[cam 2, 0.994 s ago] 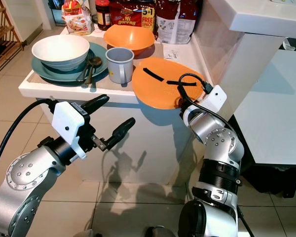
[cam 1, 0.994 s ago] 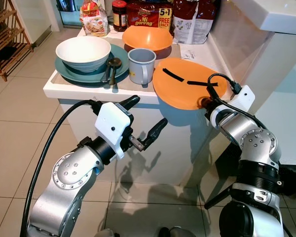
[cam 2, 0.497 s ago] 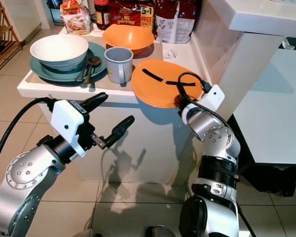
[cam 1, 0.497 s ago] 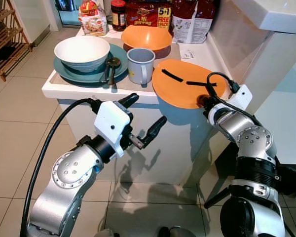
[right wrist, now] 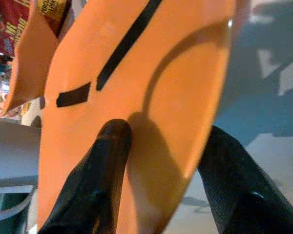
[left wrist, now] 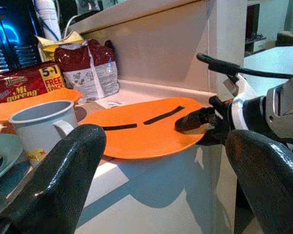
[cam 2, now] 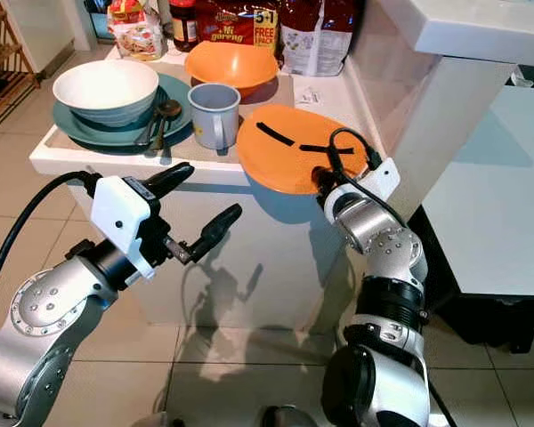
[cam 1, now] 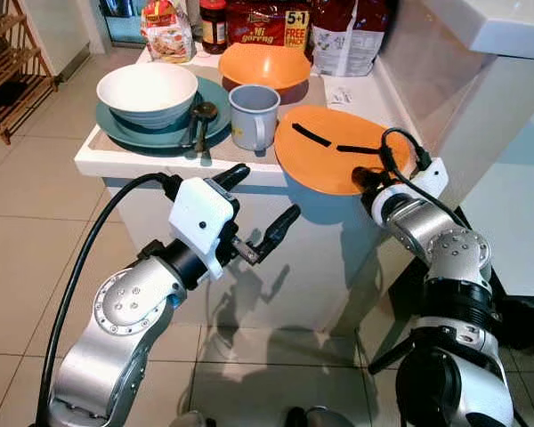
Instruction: Setting the table
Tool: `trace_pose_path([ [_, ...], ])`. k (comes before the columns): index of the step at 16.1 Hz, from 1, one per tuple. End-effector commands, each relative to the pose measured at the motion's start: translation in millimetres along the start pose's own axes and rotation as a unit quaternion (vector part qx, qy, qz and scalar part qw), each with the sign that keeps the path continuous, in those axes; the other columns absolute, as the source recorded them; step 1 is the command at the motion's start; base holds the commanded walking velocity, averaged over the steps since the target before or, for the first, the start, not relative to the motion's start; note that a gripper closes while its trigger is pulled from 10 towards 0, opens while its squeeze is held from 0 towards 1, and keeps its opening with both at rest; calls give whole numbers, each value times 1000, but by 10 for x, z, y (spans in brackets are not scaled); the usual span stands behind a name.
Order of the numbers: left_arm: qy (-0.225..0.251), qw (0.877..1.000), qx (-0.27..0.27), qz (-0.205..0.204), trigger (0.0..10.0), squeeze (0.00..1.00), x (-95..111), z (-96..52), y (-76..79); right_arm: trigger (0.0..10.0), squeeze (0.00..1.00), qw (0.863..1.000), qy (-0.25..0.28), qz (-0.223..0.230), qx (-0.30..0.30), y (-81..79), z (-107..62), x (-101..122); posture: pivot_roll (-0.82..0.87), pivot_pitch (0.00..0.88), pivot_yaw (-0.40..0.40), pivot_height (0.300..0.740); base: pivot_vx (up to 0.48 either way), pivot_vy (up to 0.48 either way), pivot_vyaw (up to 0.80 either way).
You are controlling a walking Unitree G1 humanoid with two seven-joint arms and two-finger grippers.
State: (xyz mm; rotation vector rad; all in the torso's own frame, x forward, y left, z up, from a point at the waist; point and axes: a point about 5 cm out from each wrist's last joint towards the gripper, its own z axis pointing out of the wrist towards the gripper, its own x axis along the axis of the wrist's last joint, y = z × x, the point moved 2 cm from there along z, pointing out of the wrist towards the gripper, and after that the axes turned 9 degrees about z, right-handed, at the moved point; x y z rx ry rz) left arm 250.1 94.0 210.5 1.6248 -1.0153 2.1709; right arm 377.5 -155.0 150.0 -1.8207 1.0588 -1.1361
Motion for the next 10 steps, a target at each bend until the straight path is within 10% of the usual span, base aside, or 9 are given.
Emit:
trace_pose_path([
  [1,3,1000,-9,-5,10000,0,10,3,22,0,0,1000,8,10,7,-17,1,45,49,64,-49,740,0,0,0],
  [10,18,999,-5,-26,10000,0,59,22,-1,0,0,999,8,48,20,-11,7,50,47,70,-42,740,0,0,0],
])
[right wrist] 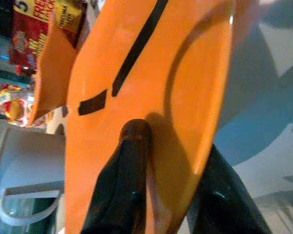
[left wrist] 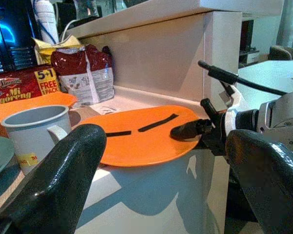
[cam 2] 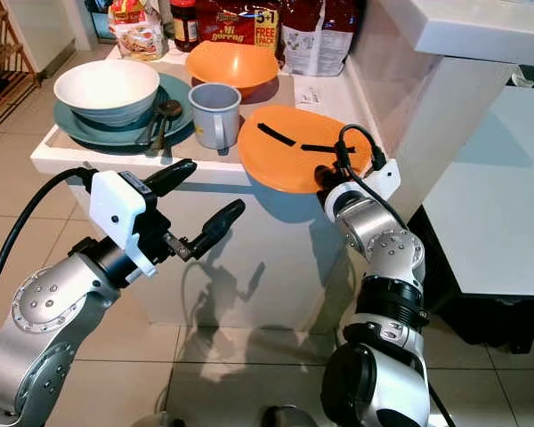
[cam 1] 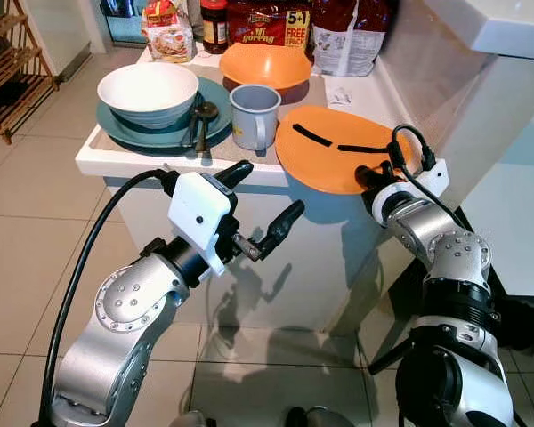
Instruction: Setting the table
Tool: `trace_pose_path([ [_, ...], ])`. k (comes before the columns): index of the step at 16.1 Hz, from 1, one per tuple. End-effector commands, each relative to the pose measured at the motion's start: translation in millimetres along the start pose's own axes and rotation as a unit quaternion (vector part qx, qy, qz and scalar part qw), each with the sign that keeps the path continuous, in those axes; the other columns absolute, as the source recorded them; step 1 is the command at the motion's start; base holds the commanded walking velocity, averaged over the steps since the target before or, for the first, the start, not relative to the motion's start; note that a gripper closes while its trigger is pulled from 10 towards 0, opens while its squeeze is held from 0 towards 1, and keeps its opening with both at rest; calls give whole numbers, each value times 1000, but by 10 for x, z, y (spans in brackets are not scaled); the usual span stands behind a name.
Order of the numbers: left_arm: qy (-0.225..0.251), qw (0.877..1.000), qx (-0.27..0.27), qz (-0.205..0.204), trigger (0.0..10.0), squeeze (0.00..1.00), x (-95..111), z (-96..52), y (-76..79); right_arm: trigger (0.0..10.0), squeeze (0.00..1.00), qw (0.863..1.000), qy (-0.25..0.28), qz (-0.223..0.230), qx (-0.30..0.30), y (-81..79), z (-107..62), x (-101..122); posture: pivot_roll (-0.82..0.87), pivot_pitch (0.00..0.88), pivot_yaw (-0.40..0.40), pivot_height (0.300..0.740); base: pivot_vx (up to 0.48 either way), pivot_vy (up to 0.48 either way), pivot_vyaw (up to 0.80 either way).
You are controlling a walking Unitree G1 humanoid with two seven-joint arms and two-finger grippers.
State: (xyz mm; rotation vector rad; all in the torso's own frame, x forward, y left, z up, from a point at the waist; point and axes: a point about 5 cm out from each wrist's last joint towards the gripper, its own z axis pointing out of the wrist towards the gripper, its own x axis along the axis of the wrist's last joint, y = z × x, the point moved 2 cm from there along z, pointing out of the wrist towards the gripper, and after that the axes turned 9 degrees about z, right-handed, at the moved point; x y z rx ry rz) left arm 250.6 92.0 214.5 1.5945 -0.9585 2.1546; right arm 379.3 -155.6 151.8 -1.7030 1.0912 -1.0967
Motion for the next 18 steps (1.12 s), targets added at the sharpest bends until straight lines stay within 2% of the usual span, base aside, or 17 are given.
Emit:
trace_pose_path([
  [1,1,1000,-6,-2,10000,0,15,-3,10,0,0,1000,9,-1,-10,8,-7,35,46,69,-42,740,0,0,0],
  [7,2,1000,-3,-10,10000,0,18,-15,8,0,0,1000,9,13,1,2,-73,49,48,75,-46,740,0,0,0],
  [11,-23,999,36,-10,10000,0,-57,-37,-83,0,0,999,7,20,29,5,-233,61,33,80,-43,740,0,0,0],
  [13,-27,997,66,-4,10000,0,-84,-27,-123,0,0,999,6,10,49,33,-387,88,27,78,-40,740,0,0,0],
  [16,-18,997,70,-13,10000,0,-65,-41,-120,0,0,997,6,-33,73,22,-621,148,19,79,-37,740,0,0,0],
  [18,-17,997,69,-15,10000,0,-55,-42,-92,0,0,996,11,-53,68,70,-755,198,23,78,-38,740,0,0,0],
])
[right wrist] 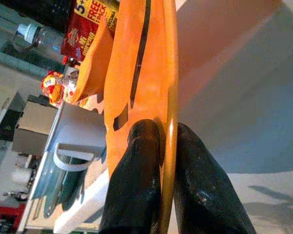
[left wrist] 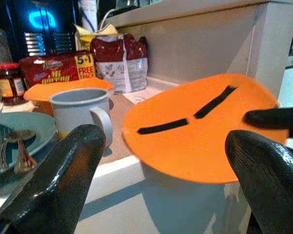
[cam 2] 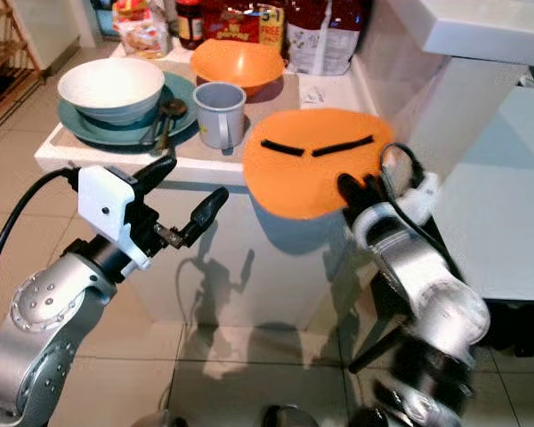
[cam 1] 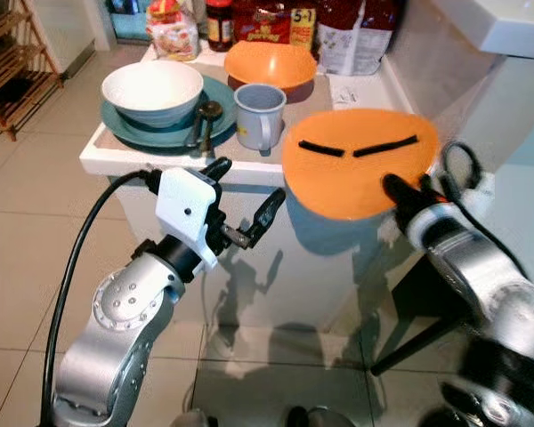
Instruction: Setting the table
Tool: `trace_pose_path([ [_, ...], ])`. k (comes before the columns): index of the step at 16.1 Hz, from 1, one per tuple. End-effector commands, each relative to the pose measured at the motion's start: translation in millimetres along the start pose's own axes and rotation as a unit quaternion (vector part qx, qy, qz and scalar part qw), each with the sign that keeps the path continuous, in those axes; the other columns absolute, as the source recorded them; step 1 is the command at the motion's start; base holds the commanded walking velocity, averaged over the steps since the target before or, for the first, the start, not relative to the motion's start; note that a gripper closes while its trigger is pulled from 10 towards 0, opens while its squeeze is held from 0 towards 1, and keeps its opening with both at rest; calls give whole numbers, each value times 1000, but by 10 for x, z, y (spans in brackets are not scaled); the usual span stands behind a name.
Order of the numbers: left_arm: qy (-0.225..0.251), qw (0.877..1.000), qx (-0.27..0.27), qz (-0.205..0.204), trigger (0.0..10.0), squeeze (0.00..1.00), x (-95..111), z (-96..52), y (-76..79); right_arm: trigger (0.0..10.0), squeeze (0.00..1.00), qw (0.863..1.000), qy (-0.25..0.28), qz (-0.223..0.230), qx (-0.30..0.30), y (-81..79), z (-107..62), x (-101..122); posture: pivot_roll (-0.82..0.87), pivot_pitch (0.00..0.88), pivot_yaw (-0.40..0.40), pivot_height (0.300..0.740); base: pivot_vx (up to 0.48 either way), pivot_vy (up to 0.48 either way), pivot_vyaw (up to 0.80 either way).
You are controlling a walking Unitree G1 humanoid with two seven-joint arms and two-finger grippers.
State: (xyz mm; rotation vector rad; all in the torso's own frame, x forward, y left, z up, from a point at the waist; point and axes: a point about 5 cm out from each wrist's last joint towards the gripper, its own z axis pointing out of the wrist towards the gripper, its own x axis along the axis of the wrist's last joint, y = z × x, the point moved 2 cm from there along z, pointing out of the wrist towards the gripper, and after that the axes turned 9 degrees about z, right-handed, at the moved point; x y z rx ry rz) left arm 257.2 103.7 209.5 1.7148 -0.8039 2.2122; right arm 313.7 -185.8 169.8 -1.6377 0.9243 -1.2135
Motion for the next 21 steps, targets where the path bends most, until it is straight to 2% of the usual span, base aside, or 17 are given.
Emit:
trace_pose_path([
  [1,5,1000,0,2,10000,0,31,-12,23,0,0,1000,5,-16,-11,9,-64,44,23,78,-38,740,0,0,0],
  [5,-8,1000,-1,7,10000,0,-66,-125,27,0,0,995,-34,-83,38,-1,-435,27,7,71,-39,740,0,-60,0],
  [7,-11,1000,0,14,10000,0,-78,-142,5,0,0,985,-53,-126,105,-127,-580,122,6,70,-39,740,0,-480,0],
  [8,-11,1000,1,19,10000,0,-78,-143,-2,0,0,981,-54,-141,118,-157,-611,152,6,69,-39,740,0,-480,0],
  [9,-10,1000,2,17,10000,0,-74,-145,-11,2196,0,977,-52,-171,118,-171,-630,186,5,70,-42,740,0,-480,0],
  [10,-9,1000,3,17,10000,0,-72,-146,-18,10000,0,972,-55,-191,126,-196,-649,199,6,71,-44,740,0,-480,0],
  [11,-9,1000,7,20,10000,0,-70,-148,-30,10000,0,959,-88,-224,147,-238,-705,155,4,76,-44,740,0,-480,0],
  [13,-9,1000,11,20,10000,0,-71,-146,-39,10000,0,944,-133,-265,147,-223,-732,46,1,83,-45,740,0,-480,0],
  [17,-6,1000,12,19,10000,0,-62,-124,-38,10000,0,939,-144,-263,167,-245,-711,16,2,87,-45,740,0,-480,0],
  [18,-4,1000,13,20,10000,0,-56,-122,-43,1882,0,935,-158,-262,180,-243,-735,-13,5,87,-46,740,0,-480,0],
  [19,-3,1000,13,20,10000,0,-49,-124,-48,0,0,932,-166,-263,186,-235,-763,-15,5,86,-46,740,0,-480,0],
  [21,-1,1000,15,22,10000,0,-37,-123,-64,0,0,929,-161,-278,183,-217,-776,36,0,84,-44,740,0,-480,0],
])
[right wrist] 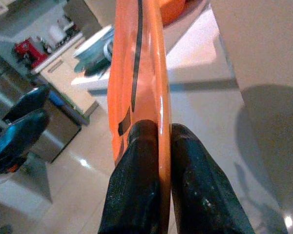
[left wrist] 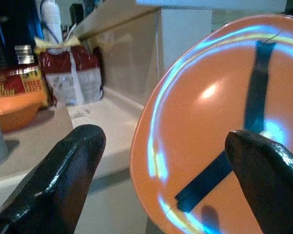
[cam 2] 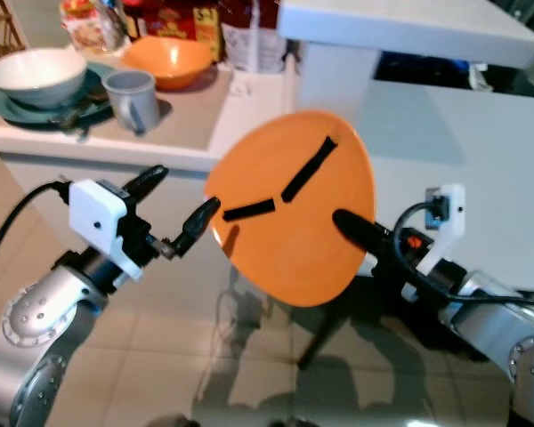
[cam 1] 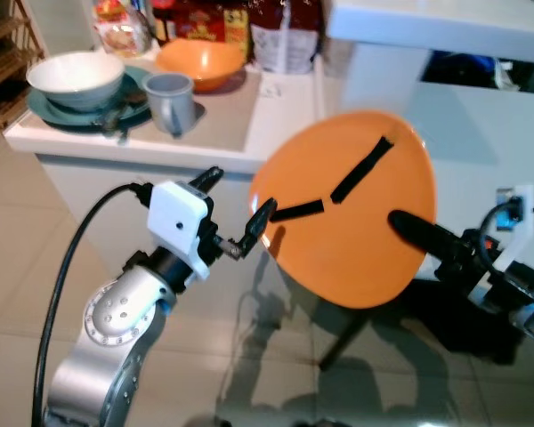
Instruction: Setting the table
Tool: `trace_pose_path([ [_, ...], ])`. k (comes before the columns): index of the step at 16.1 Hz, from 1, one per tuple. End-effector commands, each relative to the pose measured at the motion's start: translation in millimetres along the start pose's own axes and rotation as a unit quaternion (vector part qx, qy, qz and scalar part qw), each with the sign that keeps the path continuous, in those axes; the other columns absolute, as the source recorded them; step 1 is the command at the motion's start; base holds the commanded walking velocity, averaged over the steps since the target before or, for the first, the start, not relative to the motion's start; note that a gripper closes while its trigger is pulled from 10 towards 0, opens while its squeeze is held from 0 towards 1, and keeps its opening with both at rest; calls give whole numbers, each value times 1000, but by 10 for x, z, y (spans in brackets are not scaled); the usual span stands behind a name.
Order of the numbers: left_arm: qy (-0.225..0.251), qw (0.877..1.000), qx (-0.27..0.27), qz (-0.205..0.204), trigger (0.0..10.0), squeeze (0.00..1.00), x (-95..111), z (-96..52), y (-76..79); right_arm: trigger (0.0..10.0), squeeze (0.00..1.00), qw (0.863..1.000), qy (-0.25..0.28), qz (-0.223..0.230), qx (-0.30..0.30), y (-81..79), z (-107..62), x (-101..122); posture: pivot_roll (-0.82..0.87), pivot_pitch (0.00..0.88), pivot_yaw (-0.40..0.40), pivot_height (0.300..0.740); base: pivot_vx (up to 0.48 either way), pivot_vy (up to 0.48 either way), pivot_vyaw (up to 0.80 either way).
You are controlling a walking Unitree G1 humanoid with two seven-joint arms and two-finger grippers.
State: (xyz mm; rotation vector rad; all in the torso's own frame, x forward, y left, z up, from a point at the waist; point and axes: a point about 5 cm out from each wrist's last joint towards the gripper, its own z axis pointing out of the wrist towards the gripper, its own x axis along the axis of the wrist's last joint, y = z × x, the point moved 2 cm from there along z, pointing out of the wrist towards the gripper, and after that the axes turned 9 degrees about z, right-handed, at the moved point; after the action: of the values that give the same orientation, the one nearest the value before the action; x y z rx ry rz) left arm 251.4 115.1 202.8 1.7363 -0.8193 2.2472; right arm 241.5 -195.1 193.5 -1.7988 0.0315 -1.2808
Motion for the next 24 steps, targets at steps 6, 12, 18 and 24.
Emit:
trace_pose_path([
  [6,-14,999,47,17,10000,0,-33,88,-92,10000,0,997,30,-42,-48,113,-11,131,-3,84,-45,740,0,-480,0],
  [12,-77,985,145,59,10000,0,-221,204,-332,10000,0,954,182,-47,-231,411,330,277,-8,82,-32,740,0,-480,0],
  [18,-83,981,160,72,10000,0,-236,230,-379,10000,0,937,218,-31,-271,499,475,318,-6,82,-38,740,0,-480,347],
  [24,-72,984,147,71,10000,0,-204,282,-332,10000,0,936,256,86,-225,539,428,431,-17,86,-24,740,0,-480,0],
])
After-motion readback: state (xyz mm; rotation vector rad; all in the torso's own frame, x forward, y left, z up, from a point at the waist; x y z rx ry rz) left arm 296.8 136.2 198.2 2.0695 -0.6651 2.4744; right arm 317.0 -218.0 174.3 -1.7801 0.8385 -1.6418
